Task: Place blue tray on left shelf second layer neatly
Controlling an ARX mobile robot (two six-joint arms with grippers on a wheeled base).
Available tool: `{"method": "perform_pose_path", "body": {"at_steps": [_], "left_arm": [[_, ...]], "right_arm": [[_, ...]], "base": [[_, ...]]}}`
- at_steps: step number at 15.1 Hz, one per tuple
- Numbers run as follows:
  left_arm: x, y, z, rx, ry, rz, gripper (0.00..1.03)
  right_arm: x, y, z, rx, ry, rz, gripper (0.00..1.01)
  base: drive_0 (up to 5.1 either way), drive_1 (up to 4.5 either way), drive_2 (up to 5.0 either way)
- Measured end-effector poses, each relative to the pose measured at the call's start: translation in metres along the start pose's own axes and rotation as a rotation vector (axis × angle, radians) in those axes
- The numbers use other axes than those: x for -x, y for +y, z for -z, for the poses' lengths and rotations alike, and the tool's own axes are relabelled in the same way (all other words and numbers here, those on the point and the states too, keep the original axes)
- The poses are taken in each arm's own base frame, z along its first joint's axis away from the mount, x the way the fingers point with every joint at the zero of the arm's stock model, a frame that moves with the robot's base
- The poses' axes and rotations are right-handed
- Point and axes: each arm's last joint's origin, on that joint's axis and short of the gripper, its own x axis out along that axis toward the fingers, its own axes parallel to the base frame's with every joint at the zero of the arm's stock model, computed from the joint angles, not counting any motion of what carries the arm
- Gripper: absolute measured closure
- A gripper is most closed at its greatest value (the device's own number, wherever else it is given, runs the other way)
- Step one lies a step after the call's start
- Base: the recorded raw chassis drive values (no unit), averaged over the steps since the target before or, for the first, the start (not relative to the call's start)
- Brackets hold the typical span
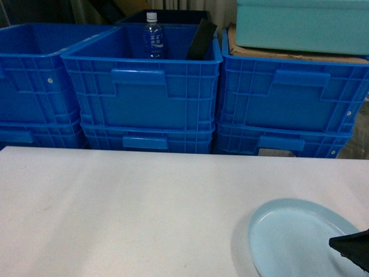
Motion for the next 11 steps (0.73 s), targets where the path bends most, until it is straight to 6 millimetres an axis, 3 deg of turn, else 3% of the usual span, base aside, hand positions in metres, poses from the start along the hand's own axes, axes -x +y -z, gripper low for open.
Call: {"method": "perform_pose_path", "body": {"at_steps": [2,3,11], "left_arm": [[0.000,0.000,0.000,0.000,0.000,0.000,0.05],[0.000,0.000,0.000,0.000,0.000,0.000,0.05],[0.000,0.000,0.000,0.000,0.000,0.000,0.05]], "right_arm": [[-0.004,-0.002,0.003,0.004,0.006,0.009,0.03],[-0.006,-0.002,0.004,0.012,0.010,0.019,0.09],[-0.004,-0.019,0.013,-0.005,0.008,0.072,0.96]], "base": [[0.0,0.00,0.0],[0.0,0.00,0.0],[0.0,0.00,0.0]]}}
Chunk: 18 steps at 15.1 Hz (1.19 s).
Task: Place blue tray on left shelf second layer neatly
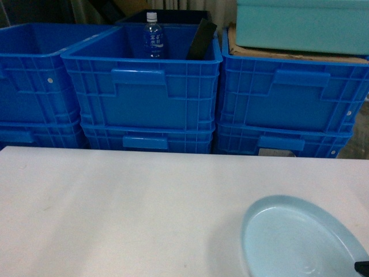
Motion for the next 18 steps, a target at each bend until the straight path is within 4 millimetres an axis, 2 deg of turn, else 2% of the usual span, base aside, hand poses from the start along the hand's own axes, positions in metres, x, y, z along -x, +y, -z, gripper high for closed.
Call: {"method": "perform_pose_path", "body": {"at_steps": [3,5,7,8,9,11,13,15,16,18], "left_arm": [[0.000,0.000,0.000,0.000,0.000,0.000,0.05],[0.000,0.000,0.000,0.000,0.000,0.000,0.05],[0.000,0.000,0.000,0.000,0.000,0.000,0.05],[0.000,0.000,0.000,0.000,0.000,0.000,0.05],[0.000,0.000,0.000,0.000,0.000,0.000,0.05],[0.000,0.000,0.000,0.000,0.000,0.000,0.05],[0.000,0.000,0.000,0.000,0.000,0.000,0.05],[0.000,0.000,0.000,0.000,0.000,0.000,0.05],[0.000,0.000,0.000,0.000,0.000,0.000,0.05],[0.000,0.000,0.000,0.000,0.000,0.000,0.05]], "right_arm": [[0.017,-0.005,-0.002,-0.129,-0.015,-0.016,0.99],[0.043,0.014,-0.023,-0.084,-0.111,-0.018,0.99],[0.090,0.061,-0.073,0.144,-0.355,-0.036,0.99],[0.116,0.089,-0.086,0.242,-0.462,-0.054,0.99],[0.138,0.114,-0.087,0.327,-0.557,-0.061,0.99],[0.166,0.150,-0.065,0.404,-0.654,-0.083,0.99],[0.176,0.162,-0.026,0.443,-0.711,-0.062,0.99],[0.183,0.157,0.003,0.472,-0.847,0.048,0.99],[0.185,0.152,0.008,0.467,-0.917,0.114,0.99],[0.177,0.135,0.000,0.461,-0.911,0.163,0.99]], "base": [[0.0,0.00,0.0],[0.0,0.00,0.0],[0.0,0.00,0.0],[0.0,0.00,0.0],[0.0,0.00,0.0],[0.0,0.00,0.0],[0.0,0.00,0.0],[0.0,0.00,0.0],[0.0,0.00,0.0],[0.0,0.00,0.0]]}}
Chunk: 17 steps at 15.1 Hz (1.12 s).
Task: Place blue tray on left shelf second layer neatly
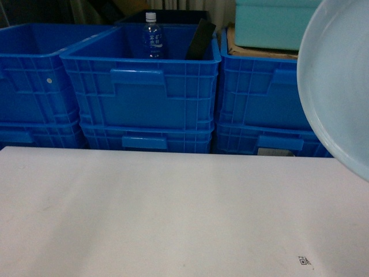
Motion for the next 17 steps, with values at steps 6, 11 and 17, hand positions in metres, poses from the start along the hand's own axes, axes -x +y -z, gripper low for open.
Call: {"method": "perform_pose_path", "body": {"at_steps": [6,11,17], "left_arm": [[0.0000,0.0000,0.0000,0.000,0.000,0.000,0.05],[0.0000,0.0000,0.0001,0.000,0.001,0.000,0.05],[0.0000,0.0000,0.0000,0.000,0.000,0.000,0.05]], "right_arm": [[-0.0085,-0.0167,0.0109,-0.005,0.050,0.029,0.99],[-0.0062,-0.0128,0.0129,-0.020,0.062,-0.004,0.99],[-0.0062,-0.0129,0.0128,-0.021,0.062,-0.004,0.99]], "base": [[0.0,0.00,0.0],[0.0,0.00,0.0],[0.0,0.00,0.0]]}}
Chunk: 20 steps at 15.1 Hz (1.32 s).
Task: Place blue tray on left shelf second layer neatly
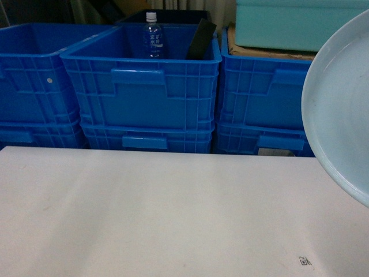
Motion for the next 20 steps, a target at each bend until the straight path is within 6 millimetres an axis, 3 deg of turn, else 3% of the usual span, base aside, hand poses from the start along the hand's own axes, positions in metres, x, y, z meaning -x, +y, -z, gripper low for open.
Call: {"method": "perform_pose_path", "body": {"at_steps": [8,20], "left_arm": [[0.0000,0.0000,0.0000,0.000,0.000,0.000,0.05],[0.0000,0.0001,0.0001,0.000,0.001,-0.003,0.05]], "right_arm": [[0.0000,0.0000,0.0000,0.000,0.000,0.000,0.99],[0.0001,0.0002,0.0005,0.000,0.001,-0.006,0.99]], "base": [[0.0,0.00,0.0],[4.9,-2.54,-2.5]]}}
